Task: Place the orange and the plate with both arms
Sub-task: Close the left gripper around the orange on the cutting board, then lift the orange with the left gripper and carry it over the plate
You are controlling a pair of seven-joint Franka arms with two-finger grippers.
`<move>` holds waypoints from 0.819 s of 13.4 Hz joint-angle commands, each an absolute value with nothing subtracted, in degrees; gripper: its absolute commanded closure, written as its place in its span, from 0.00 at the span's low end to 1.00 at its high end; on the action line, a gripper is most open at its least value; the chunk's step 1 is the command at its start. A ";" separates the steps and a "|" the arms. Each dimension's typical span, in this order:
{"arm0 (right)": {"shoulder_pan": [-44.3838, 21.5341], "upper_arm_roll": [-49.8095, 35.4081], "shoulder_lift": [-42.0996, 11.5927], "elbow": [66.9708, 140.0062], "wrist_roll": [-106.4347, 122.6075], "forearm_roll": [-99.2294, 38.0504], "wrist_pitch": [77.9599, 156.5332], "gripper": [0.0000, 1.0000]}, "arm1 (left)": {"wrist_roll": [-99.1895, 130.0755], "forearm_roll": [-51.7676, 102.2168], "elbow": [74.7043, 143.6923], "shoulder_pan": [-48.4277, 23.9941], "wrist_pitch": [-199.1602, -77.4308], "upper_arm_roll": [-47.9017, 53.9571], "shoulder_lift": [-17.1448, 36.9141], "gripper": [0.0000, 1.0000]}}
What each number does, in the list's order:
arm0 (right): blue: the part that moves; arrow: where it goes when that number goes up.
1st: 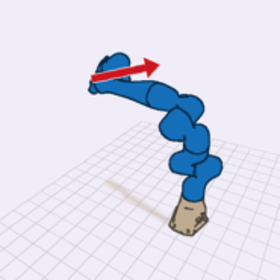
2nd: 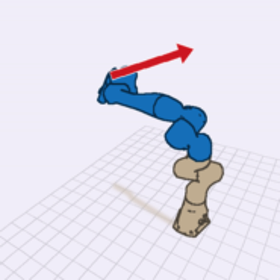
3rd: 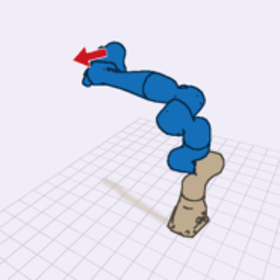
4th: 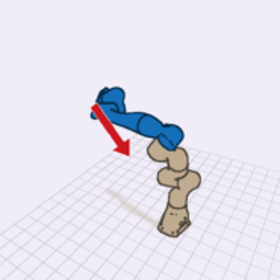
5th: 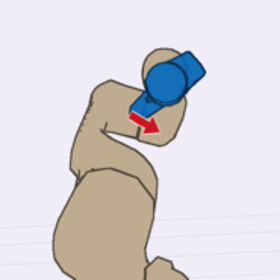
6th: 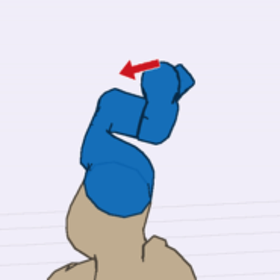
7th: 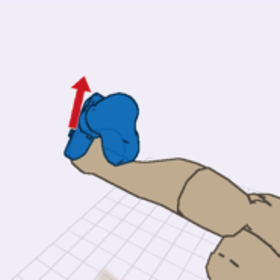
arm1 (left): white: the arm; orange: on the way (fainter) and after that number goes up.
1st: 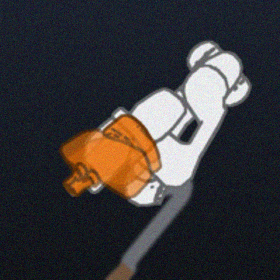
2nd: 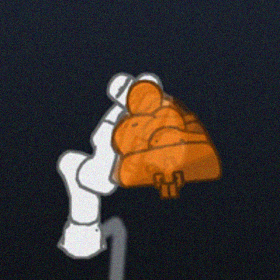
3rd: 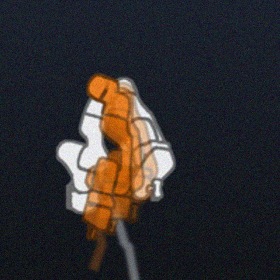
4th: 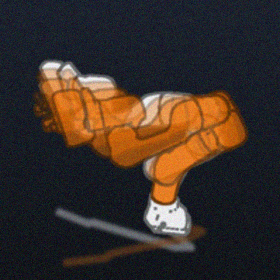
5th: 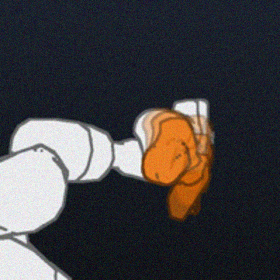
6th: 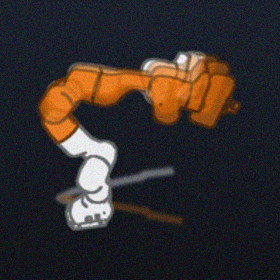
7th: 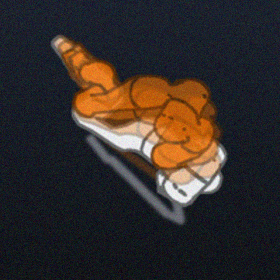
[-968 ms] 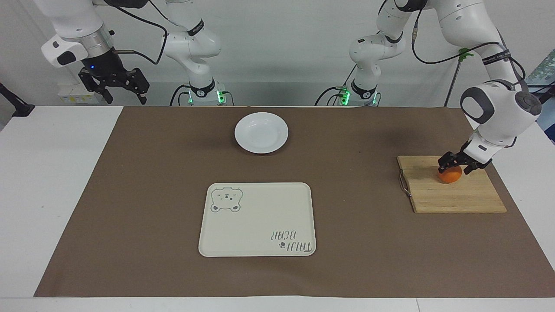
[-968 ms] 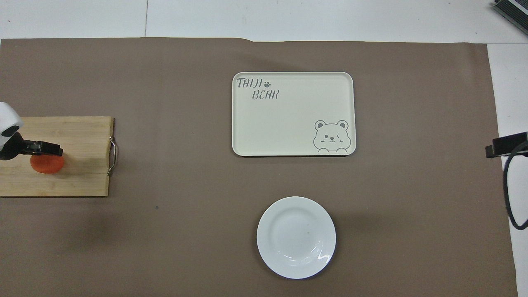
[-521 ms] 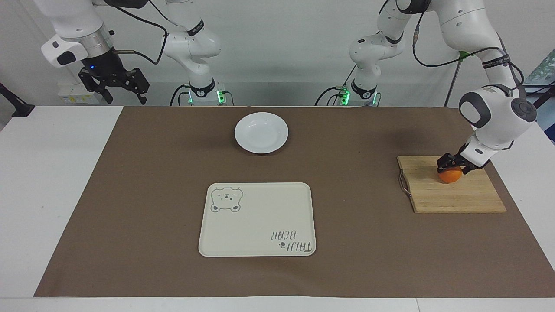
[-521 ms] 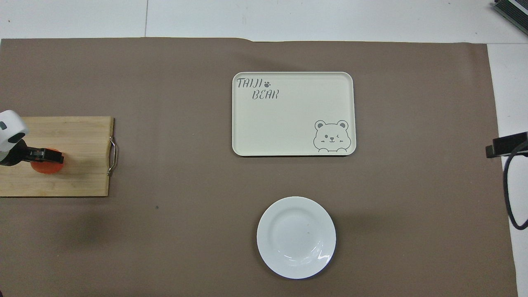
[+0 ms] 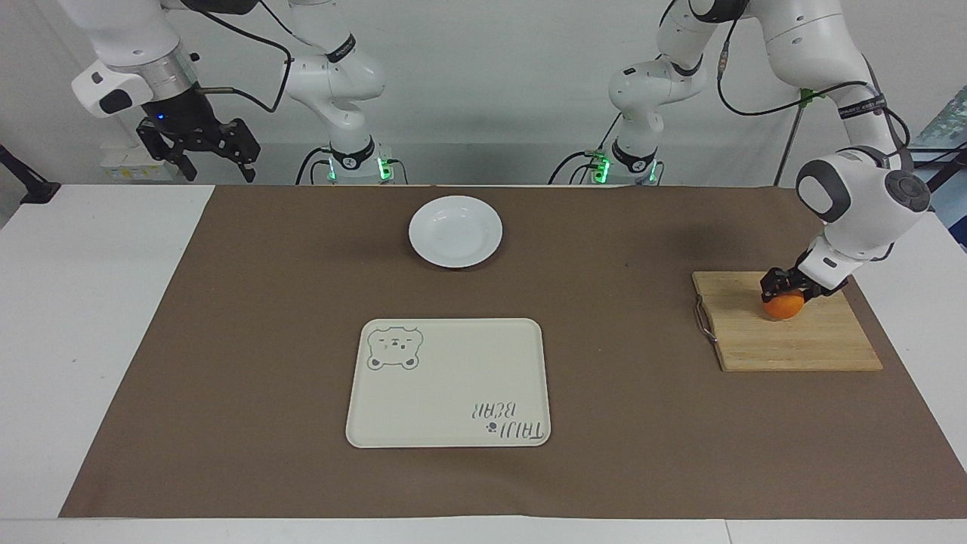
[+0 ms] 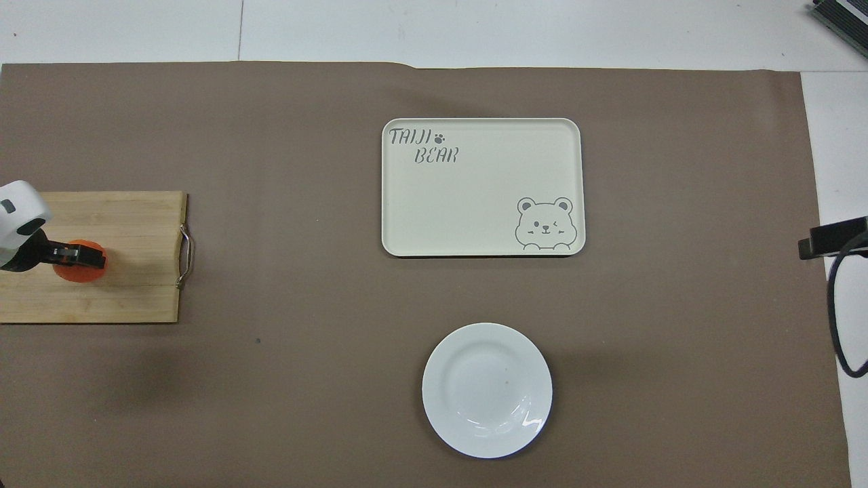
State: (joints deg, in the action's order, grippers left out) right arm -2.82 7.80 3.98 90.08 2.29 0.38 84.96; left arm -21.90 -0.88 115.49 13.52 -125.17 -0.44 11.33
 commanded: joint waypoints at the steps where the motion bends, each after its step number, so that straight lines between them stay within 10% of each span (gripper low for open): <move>1: -2.46 7.56 5.45 91.76 1.93 -0.18 85.43 0.00 | -22.15 -1.93 116.63 9.94 -123.23 -0.70 7.48 1.00; 11: -2.46 7.56 5.45 91.76 1.93 -0.18 85.43 0.00 | -10.49 -1.93 116.72 -12.02 -120.15 -0.35 3.96 1.00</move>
State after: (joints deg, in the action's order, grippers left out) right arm -2.81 7.80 3.98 90.08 2.29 0.38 84.96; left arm -16.02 -0.90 115.82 -7.24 -120.71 0.45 5.15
